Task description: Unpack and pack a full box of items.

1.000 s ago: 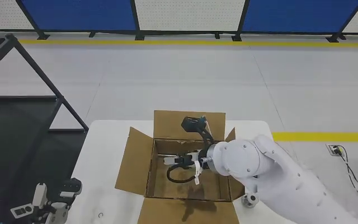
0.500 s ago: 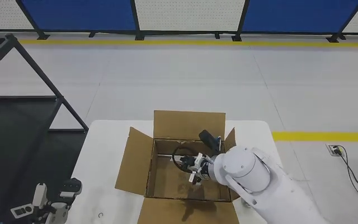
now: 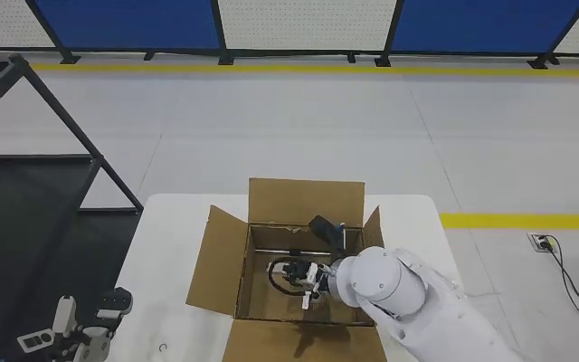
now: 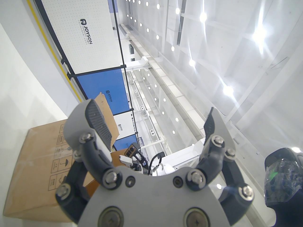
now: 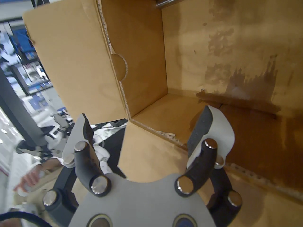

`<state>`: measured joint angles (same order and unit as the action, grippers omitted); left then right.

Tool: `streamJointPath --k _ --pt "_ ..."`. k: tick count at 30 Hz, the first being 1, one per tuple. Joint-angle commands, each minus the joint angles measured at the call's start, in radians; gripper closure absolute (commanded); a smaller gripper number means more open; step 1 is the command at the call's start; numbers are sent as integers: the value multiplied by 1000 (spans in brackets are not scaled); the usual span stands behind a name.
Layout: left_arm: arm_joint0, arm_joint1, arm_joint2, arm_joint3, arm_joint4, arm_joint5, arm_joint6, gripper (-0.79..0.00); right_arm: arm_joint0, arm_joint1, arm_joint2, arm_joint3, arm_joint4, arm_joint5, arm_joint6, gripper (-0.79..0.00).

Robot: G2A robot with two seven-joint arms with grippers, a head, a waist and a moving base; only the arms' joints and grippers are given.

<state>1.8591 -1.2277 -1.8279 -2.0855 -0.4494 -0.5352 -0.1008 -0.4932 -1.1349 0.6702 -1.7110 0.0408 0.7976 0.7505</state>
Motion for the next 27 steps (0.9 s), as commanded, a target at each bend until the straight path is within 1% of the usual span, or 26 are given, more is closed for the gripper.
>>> streamJointPath --k 1,3,6,8,10,20,21,23,26,27 --pt "0 0 0 0 0 0 0 -785 26 5 -48 21 -134 -117 51 -785" --pt "0 0 0 0 0 0 0 -785 39 8 -65 41 -195 -193 85 -785" --pt "0 0 0 0 0 0 0 -785 50 10 -80 66 -274 -234 100 -785" --pt "0 0 0 0 0 0 0 -785 55 8 -86 77 -305 -228 110 -785" --pt "0 0 0 0 0 0 0 -785 63 7 -91 93 -342 -191 118 -785" --pt "0 0 0 0 0 0 0 -785 63 7 -91 93 -342 -191 118 -785" --pt "0 0 0 0 0 0 0 -785 60 6 -94 90 -345 -207 117 -785" --pt "0 0 0 0 0 0 0 -785 59 7 -111 127 -388 -320 118 -785" --pt "0 0 0 0 0 0 0 -785 80 5 -116 208 -417 -464 159 -785" --pt "0 0 0 0 0 0 0 -785 87 4 -113 237 -437 -486 147 -785"
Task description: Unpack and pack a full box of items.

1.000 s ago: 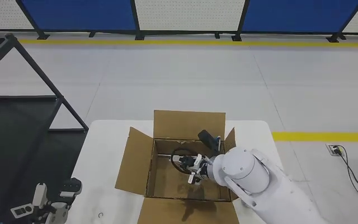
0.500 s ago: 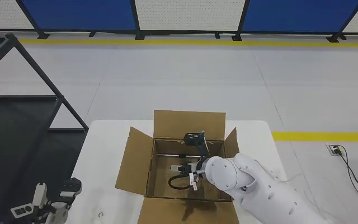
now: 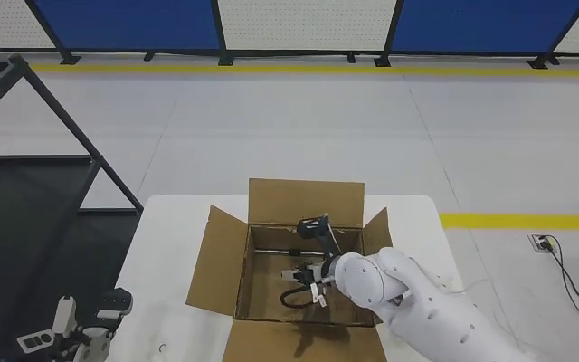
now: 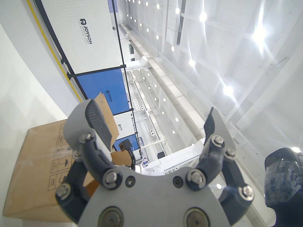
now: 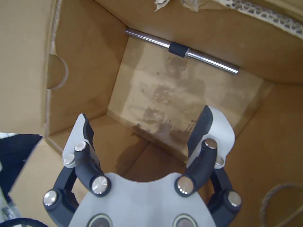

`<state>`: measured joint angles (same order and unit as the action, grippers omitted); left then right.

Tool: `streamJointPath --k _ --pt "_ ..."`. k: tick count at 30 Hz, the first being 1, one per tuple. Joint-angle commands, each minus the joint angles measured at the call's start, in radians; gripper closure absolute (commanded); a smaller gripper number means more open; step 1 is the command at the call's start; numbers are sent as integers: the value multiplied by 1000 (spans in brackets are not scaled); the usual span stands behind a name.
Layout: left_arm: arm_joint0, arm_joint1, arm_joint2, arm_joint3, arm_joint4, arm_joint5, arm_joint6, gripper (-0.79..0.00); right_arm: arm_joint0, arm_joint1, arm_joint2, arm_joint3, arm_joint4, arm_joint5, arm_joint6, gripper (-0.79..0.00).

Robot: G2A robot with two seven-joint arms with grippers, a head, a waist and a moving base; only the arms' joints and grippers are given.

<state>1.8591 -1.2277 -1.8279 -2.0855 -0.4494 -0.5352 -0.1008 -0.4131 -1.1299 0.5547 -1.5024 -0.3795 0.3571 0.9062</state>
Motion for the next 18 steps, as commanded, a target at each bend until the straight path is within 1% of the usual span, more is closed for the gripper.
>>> streamJointPath --k 1,3,5,7,10,14,16,18 --pt "0 0 0 0 0 0 0 -785 12 -3 -10 42 -60 -68 -14 -785" --pt "0 0 0 0 0 0 0 -785 21 -7 -17 64 -86 -140 -13 -785" --pt "0 0 0 0 0 0 0 -785 29 -10 -39 77 -158 -218 -16 -785" --pt "0 0 0 0 0 0 0 -785 34 -14 -51 89 -208 -262 -15 -785" --pt "0 0 0 0 0 0 0 -785 45 -21 -90 83 -312 -329 25 -785" --pt "0 0 0 0 0 0 0 -785 59 -32 -138 71 -458 -367 102 -785" --pt "0 0 0 0 0 0 0 -785 56 -40 -145 67 -493 -346 122 -785" --pt "0 0 0 0 0 0 0 -785 56 -40 -145 67 -493 -346 122 -785"
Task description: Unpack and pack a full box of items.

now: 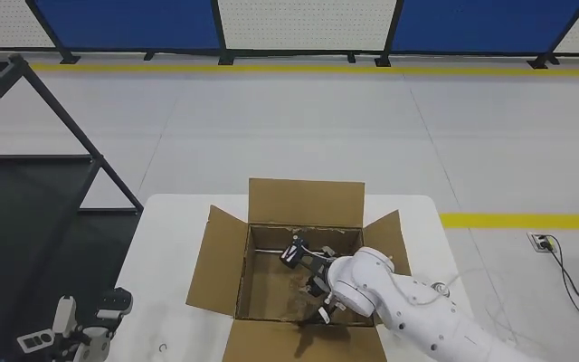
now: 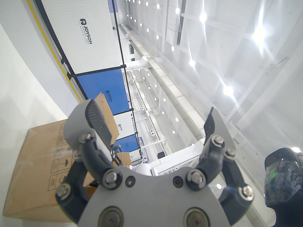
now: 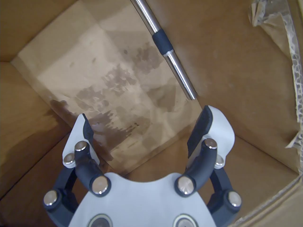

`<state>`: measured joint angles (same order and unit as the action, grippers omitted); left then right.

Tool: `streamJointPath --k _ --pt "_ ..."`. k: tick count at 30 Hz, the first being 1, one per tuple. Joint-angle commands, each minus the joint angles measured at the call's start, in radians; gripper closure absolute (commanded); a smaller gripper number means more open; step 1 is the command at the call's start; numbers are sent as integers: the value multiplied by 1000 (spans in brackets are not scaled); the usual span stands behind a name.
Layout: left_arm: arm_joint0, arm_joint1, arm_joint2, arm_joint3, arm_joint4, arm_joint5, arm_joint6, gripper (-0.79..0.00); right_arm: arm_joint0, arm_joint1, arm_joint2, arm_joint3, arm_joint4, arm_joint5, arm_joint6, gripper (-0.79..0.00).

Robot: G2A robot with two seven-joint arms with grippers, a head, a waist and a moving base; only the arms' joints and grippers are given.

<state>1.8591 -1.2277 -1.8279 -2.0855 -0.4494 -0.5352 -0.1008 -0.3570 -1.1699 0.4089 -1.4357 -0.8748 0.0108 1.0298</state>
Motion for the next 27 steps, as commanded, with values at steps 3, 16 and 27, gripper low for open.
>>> streamJointPath --k 3,16,27 --pt "0 0 0 0 0 0 0 -785 0 0 1 0 2 0 -1 -785" --pt "0 0 0 0 0 0 0 -785 28 -34 18 151 88 -155 -18 -785" --pt "0 0 0 0 0 0 0 -785 109 -143 -42 361 148 -252 31 -785"
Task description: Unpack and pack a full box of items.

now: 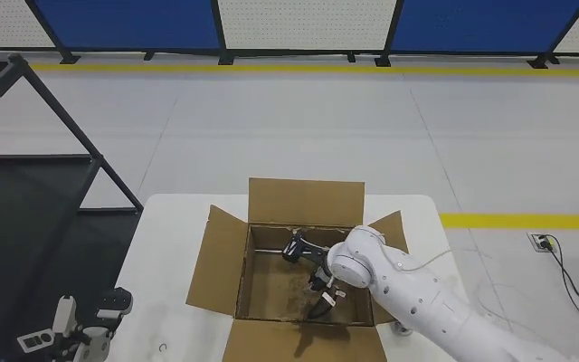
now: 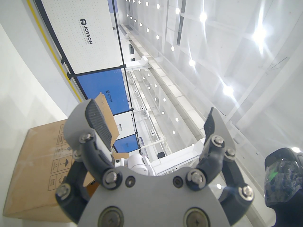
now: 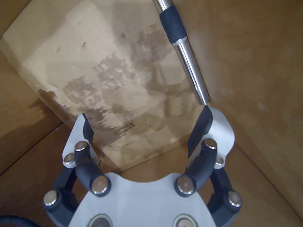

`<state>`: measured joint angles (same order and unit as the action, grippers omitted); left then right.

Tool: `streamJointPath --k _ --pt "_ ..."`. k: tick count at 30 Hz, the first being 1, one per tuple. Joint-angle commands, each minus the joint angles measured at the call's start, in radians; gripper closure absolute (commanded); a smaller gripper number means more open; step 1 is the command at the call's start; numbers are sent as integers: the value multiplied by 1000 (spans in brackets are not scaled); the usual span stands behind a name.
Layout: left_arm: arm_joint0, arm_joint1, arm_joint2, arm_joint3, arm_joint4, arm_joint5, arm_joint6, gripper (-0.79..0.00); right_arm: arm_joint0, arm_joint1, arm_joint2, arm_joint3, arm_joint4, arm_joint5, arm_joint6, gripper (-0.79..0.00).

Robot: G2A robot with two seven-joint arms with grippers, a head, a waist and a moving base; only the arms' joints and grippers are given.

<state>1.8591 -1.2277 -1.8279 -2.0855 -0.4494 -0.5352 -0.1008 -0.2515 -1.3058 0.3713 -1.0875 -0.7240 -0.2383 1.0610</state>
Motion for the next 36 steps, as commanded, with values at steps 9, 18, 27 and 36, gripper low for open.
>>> streamJointPath --k 9,18,27,36 --pt "0 0 0 0 0 0 0 -785 31 -82 -33 126 -29 27 9 -785" --pt "0 0 0 0 0 0 0 -785 59 -136 -22 236 11 15 40 -785" --pt "0 0 0 0 0 0 0 -785 80 -185 -27 323 10 -10 71 -785" --pt "0 0 0 0 0 0 0 -785 98 -233 -35 402 -2 -38 87 -785"
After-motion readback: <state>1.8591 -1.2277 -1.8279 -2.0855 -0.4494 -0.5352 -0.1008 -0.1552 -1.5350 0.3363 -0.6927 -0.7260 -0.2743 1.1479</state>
